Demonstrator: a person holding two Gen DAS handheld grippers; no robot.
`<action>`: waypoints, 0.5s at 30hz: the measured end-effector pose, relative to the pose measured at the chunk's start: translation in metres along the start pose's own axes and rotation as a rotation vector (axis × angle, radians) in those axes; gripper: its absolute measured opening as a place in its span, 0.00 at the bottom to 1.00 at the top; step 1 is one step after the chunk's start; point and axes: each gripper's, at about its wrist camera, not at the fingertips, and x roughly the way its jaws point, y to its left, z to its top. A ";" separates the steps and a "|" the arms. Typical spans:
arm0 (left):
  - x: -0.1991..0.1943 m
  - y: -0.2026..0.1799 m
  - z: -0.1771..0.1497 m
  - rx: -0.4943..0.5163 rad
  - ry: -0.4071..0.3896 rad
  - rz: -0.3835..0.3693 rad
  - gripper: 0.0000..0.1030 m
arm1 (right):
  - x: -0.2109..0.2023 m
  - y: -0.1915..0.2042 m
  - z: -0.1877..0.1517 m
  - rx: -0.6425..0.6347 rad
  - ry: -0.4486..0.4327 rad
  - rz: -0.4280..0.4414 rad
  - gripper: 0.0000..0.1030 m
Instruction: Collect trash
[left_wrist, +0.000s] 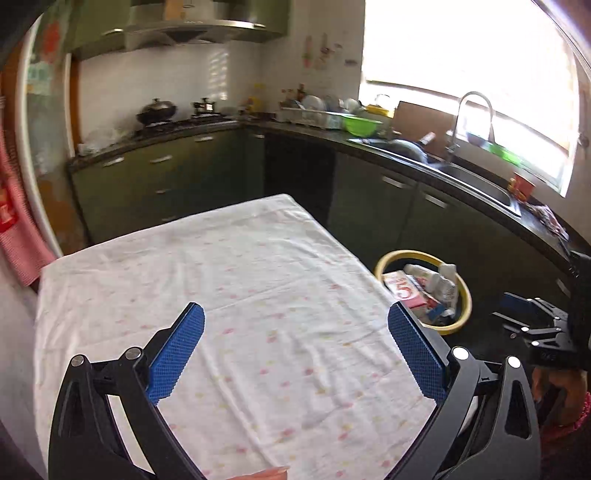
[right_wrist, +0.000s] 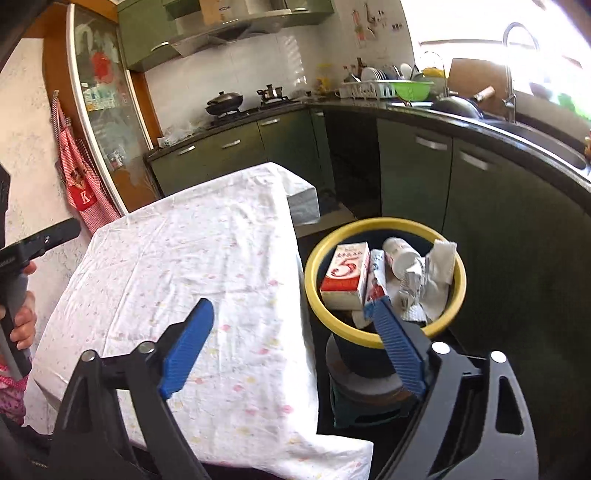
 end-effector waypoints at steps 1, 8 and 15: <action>-0.014 0.014 -0.007 -0.016 -0.020 0.050 0.95 | -0.003 0.008 0.003 -0.018 -0.018 -0.005 0.93; -0.093 0.084 -0.051 -0.128 -0.101 0.232 0.95 | -0.028 0.053 0.010 -0.128 -0.092 -0.060 0.93; -0.138 0.103 -0.081 -0.170 -0.148 0.266 0.95 | -0.054 0.076 0.004 -0.149 -0.114 -0.070 0.93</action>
